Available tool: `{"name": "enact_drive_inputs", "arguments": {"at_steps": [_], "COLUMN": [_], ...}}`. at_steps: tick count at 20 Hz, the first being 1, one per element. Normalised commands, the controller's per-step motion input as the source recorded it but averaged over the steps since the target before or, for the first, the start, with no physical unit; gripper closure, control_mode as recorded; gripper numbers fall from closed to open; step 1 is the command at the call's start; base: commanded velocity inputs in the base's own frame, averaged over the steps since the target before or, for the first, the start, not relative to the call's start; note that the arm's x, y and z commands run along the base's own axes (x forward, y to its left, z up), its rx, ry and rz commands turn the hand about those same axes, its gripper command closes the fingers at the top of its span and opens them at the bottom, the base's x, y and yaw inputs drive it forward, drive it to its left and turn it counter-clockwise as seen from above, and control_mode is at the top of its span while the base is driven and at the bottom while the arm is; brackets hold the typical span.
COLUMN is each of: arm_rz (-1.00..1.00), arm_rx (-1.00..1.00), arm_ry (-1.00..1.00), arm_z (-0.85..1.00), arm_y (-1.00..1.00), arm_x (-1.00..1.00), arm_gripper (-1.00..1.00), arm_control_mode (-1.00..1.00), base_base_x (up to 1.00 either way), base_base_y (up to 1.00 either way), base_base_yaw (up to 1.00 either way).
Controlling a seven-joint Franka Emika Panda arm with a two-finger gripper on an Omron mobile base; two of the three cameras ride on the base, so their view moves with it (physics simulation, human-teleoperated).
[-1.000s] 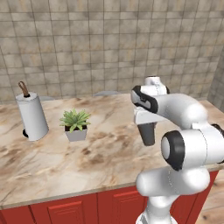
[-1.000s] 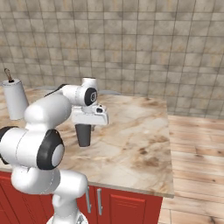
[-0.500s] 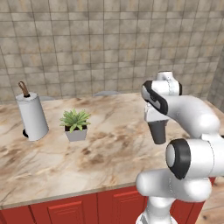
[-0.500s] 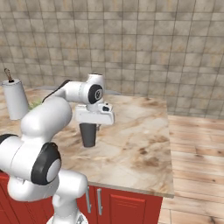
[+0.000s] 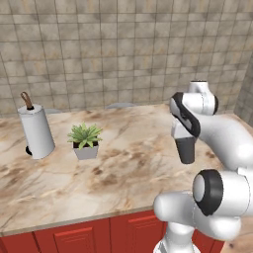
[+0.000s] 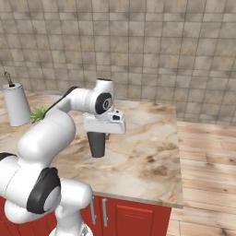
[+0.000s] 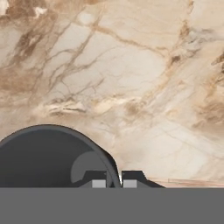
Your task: Pick the jug and glass cup and place them in the sink. Then turn on the water.
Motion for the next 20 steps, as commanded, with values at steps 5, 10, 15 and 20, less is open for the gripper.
{"name": "enact_drive_inputs", "arguments": {"at_steps": [5,10,15,20], "arm_rz": [0.0,0.0,-0.02,-0.01], "arm_rx": [0.0,0.0,0.0,0.0], "arm_ry": [-0.19,-0.11,-0.01,0.0], "arm_z": [0.13,0.21,0.16,0.11], "arm_y": [0.0,0.0,0.0,0.0], "arm_x": [-0.15,-0.21,-0.12,-0.03], "arm_gripper": [1.0,1.0,1.0,1.0], "arm_control_mode": [-1.0,-1.0,-1.0,-1.0], "base_base_x": [0.0,0.0,0.0,0.0], "base_base_y": [0.0,0.0,0.0,0.0], "base_base_yaw": [0.0,0.0,0.0,0.0]}}
